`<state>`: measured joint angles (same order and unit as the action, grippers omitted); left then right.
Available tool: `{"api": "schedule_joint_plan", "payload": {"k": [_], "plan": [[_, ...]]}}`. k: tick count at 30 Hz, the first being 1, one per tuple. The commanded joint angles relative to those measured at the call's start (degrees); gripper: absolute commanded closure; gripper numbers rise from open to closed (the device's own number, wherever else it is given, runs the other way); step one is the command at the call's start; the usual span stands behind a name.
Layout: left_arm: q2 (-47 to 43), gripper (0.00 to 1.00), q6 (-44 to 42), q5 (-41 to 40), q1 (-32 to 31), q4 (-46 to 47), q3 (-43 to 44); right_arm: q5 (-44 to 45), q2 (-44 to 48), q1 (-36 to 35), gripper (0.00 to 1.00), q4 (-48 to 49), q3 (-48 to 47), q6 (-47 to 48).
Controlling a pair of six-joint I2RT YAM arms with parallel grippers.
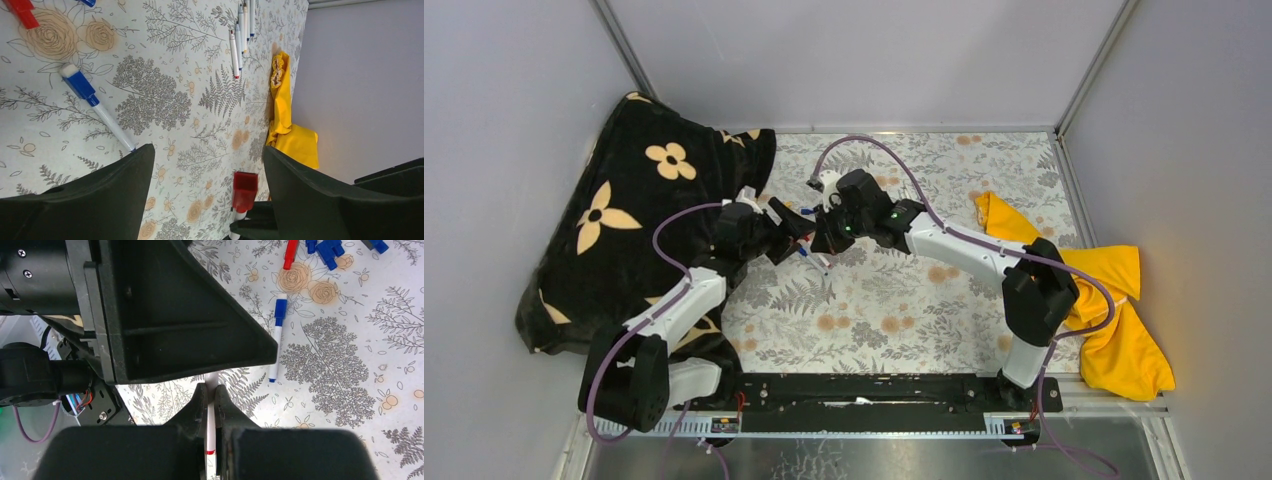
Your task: Open the pen caps
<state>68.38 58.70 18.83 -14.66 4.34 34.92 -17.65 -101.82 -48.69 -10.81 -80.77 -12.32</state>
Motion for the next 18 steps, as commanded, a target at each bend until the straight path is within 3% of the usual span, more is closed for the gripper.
{"api": "schedule_joint_plan", "payload": {"k": [1, 5, 10, 13, 18], "plan": [[1.16, 0.16, 2.05, -1.94, -1.28, 5.51, 2.83, -2.93, -0.87, 0.92, 1.0, 1.6, -2.76, -0.99], [1.82, 0.42, 2.98, -2.49, -1.73, 6.49, 3.39, -3.38, -1.18, 1.39, 1.0, 1.42, -3.01, -0.96], [2.41, 0.57, 3.17, -2.92, -1.87, 6.64, 3.82, -3.73, -1.09, 1.97, 1.0, 1.92, -2.24, -1.14], [2.7, 0.62, 3.42, -2.92, -2.02, 6.97, 3.81, -3.96, -1.21, 2.34, 1.0, 2.27, -2.0, -1.21], [2.98, 0.62, 3.19, -2.73, -2.29, 7.0, 3.79, -4.39, -1.52, 3.25, 1.0, 3.07, -1.65, -1.72]]}}
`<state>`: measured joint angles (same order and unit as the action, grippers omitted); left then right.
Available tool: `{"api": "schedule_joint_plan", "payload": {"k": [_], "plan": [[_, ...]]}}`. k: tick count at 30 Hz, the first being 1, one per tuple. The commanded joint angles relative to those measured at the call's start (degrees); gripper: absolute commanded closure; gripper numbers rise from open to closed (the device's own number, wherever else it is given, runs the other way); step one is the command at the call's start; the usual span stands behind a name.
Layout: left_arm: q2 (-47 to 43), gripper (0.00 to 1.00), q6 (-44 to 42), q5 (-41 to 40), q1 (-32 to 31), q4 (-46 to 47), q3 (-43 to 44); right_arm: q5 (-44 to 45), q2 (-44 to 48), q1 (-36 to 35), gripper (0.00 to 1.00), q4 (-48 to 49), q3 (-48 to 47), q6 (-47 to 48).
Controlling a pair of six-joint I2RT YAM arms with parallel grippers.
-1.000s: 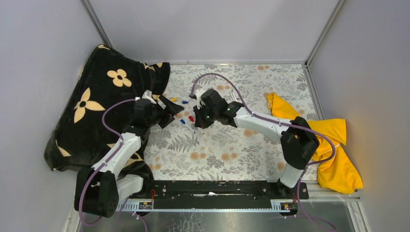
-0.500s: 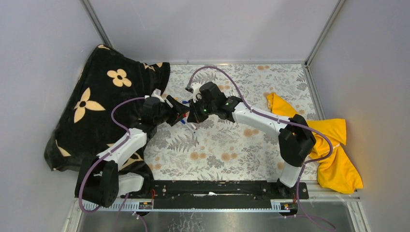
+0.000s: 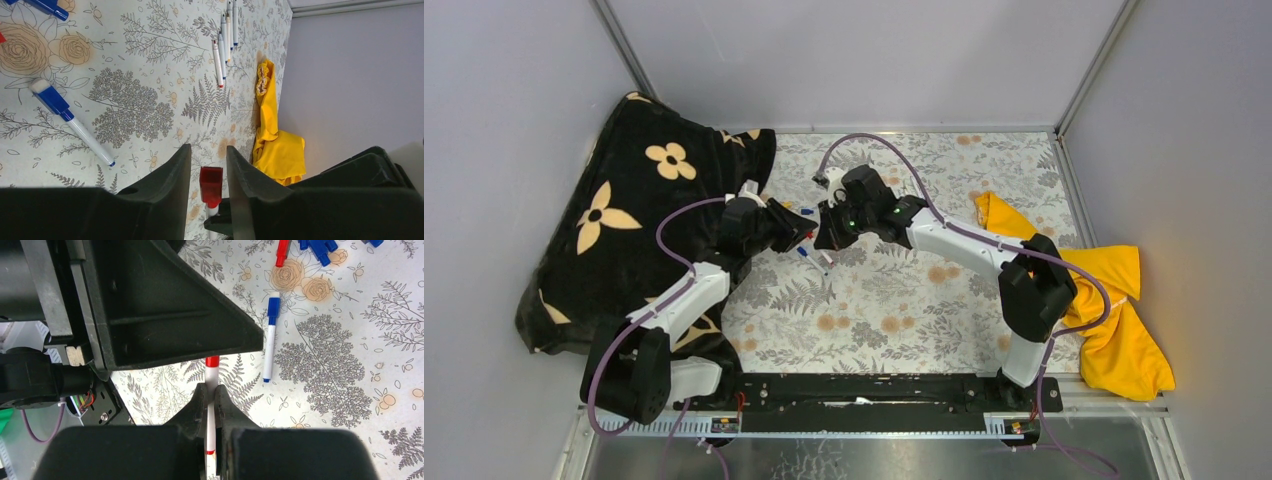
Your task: Open the pen caps
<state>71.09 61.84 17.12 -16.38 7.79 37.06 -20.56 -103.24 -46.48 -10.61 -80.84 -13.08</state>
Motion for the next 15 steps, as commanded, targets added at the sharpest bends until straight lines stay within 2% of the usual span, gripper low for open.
{"api": "schedule_joint_plan", "payload": {"k": [1, 5, 15], "plan": [[0.35, 0.62, -0.04, -0.95, -0.58, 3.5, 1.64, -1.58, -0.2, 1.24, 1.0, 3.07, -1.53, -1.05], [0.45, 0.59, -0.06, -1.04, -0.67, 3.44, 1.61, -2.32, -0.55, 2.04, 1.0, 3.39, -1.58, -1.28], [0.54, 0.63, 0.03, -1.47, -1.32, 3.75, 2.34, -3.51, -1.15, 2.44, 1.0, 3.63, -0.96, -1.35]]}}
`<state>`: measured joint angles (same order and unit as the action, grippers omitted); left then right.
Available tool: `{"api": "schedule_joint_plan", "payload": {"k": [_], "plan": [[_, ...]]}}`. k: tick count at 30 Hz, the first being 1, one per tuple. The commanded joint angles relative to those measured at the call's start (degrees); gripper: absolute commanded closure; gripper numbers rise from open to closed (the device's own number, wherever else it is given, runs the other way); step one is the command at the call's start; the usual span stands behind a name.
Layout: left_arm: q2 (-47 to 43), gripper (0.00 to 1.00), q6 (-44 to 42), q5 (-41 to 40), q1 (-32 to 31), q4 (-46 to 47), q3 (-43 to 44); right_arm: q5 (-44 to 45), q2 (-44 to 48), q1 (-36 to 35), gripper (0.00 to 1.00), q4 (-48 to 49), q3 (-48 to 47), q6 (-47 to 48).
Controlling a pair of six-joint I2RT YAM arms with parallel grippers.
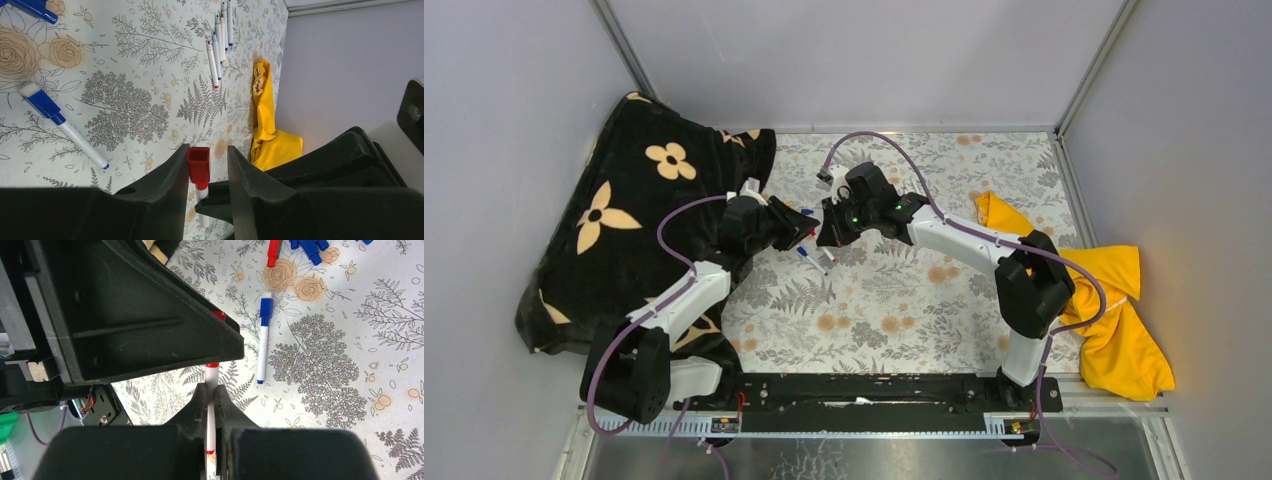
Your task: Open the pen caps
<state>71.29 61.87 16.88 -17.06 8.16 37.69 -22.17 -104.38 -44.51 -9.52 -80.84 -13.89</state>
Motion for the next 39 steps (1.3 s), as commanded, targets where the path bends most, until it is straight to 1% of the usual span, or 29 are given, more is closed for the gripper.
{"api": "schedule_joint_plan", "payload": {"k": [1, 3, 9, 11, 12, 13, 16, 19, 21, 23, 26, 32, 33, 34, 36, 37, 39], "plan": [[0.28, 0.65, -0.06, -1.12, -0.71, 3.63, 1.65, -1.88, 0.04, 0.54, 1.0, 2.72, -0.84, -0.53], [0.34, 0.72, -0.22, -0.94, -0.84, 3.74, 1.63, -1.8, 0.21, 0.69, 1.0, 2.87, -0.65, -0.61], [0.13, 0.84, -0.51, -0.69, -1.0, 3.88, 1.41, -1.98, 0.5, 1.18, 1.0, 3.06, -0.29, -0.71], [-0.04, 0.95, -0.6, -0.92, -1.04, 3.81, 1.34, -1.78, 0.79, 1.18, 1.0, 3.02, 0.03, -0.62], [-0.15, 0.99, -0.61, -1.16, -1.04, 3.65, 1.46, -1.66, 0.92, 1.25, 1.0, 3.04, 0.24, -0.61], [-0.26, 1.0, -0.75, -1.42, -1.05, 3.49, 1.5, -1.59, 1.08, 1.27, 1.0, 3.01, 0.38, -0.55], [0.1, 1.0, -0.95, -1.83, -1.28, 3.37, 1.91, -1.33, 1.59, 1.31, 0.99, 2.97, 0.6, 0.05], [0.96, 1.0, -0.91, -1.78, -1.87, 3.44, 2.37, -1.5, 1.25, 1.34, 0.8, 1.7, -0.64, 0.79], [1.34, 1.0, -0.65, -1.62, -2.19, 3.81, 2.48, -1.9, 0.69, 1.35, 0.73, 0.92, -1.59, 1.2], [1.58, 1.0, -0.68, -1.59, -2.42, 3.96, 2.74, -1.97, 0.29, 1.35, 0.7, 0.63, -2.17, 1.21], [1.67, 1.0, -0.62, -1.68, -2.69, 3.97, 3.02, -2.08, -0.15, 1.36, 0.69, 0.44, -2.87, 1.2], [1.88, 1.0, -0.52, -1.64, -2.89, 3.88, 3.68, -1.92, -1.2, 1.34, 0.71, 0.33, -3.55, 1.15], [1.96, 1.0, -0.52, -1.6, -2.94, 3.88, 3.77, -1.89, -1.35, 1.32, 0.73, 0.39, -3.66, 1.15], [2.05, 1.0, -0.52, -1.64, -2.95, 3.88, 3.89, -1.86, -1.51, 1.35, 0.8, 0.52, -3.65, 1.07], [2.26, 1.0, -0.44, -1.8, -3.06, 3.83, 4.04, -1.77, -2.03, 1.35, 0.98, 0.48, -3.91, 0.9], [2.35, 1.0, -0.39, -2.02, -3.07, 3.65, 4.25, -1.86, -2.44, 1.27, 1.0, 0.27, -4.25, 0.88], [2.65, 1.0, -0.5, -3.31, -2.96, 3.34, 5.24, -1.69, -2.95, 1.36, 1.0, 0.2, -4.03, 0.88]]}}
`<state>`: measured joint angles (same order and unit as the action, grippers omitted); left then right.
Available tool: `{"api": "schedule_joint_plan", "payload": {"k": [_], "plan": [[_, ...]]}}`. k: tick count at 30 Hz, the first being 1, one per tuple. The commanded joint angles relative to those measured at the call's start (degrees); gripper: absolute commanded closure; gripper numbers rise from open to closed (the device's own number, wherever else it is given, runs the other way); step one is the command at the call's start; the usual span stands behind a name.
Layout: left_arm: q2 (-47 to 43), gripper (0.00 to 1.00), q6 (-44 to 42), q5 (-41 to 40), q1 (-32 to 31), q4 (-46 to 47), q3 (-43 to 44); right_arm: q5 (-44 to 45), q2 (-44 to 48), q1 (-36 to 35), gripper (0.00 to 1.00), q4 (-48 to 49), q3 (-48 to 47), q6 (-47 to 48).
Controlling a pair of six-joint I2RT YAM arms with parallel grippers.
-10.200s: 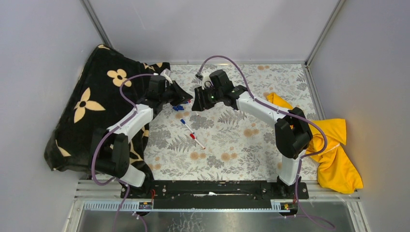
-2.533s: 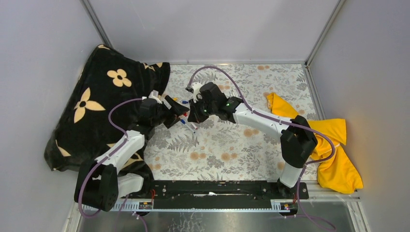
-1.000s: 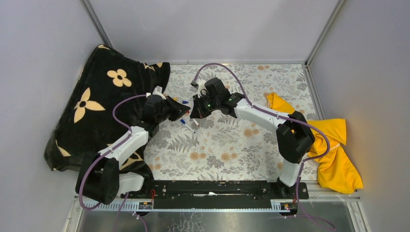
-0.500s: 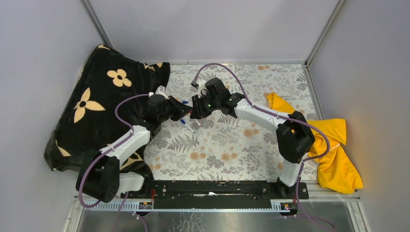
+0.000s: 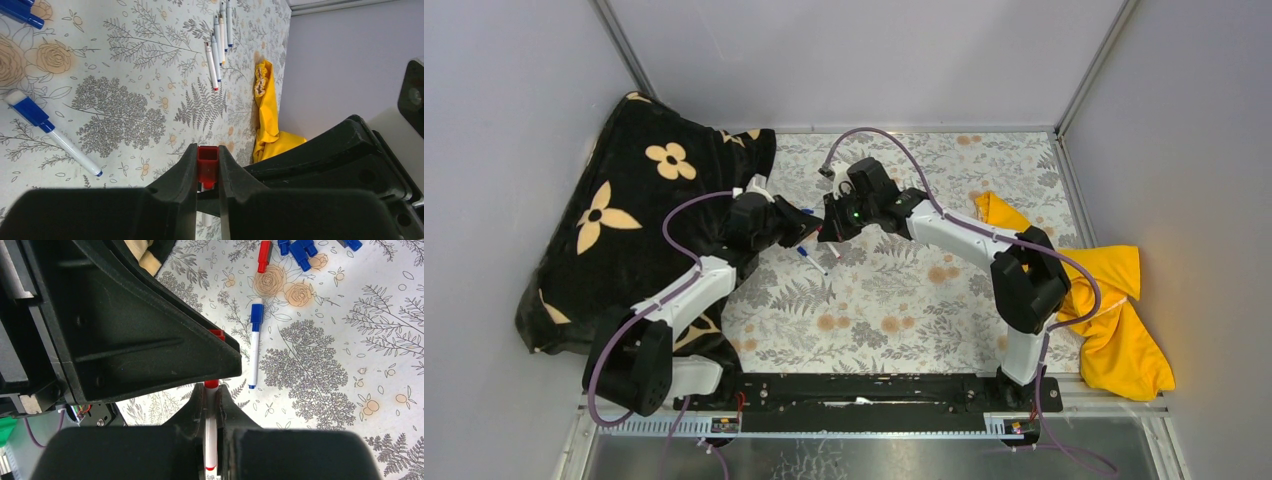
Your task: Open the pen caps
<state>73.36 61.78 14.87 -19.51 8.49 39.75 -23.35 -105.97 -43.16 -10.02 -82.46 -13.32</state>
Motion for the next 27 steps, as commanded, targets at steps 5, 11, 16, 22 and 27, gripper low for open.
{"api": "schedule_joint_plan", "payload": {"k": [5, 11, 16, 22, 27], "plan": [[4.73, 1.0, -2.94, -5.2, 0.87, 0.52, 6.75, 2.04, 0.18, 0.35, 1.0, 1.72, 1.39, 0.49], [11.57, 1.0, -0.73, -0.56, 10.78, 4.53, 6.43, 1.26, 3.05, 1.89, 1.0, 1.44, 7.04, 1.61], [14.44, 1.0, -4.52, -0.16, 15.05, 1.58, 10.14, 0.63, 6.03, 2.8, 1.0, 0.89, 11.69, 2.33], [16.54, 1.0, -6.29, 1.01, 19.26, 0.63, 11.5, 0.22, 8.47, 3.28, 1.0, 1.3, 15.56, 2.52], [16.4, 1.0, -6.89, -0.07, 21.53, 0.05, 10.99, -0.27, 9.51, 3.61, 1.0, 0.89, 16.31, 2.68]]}}
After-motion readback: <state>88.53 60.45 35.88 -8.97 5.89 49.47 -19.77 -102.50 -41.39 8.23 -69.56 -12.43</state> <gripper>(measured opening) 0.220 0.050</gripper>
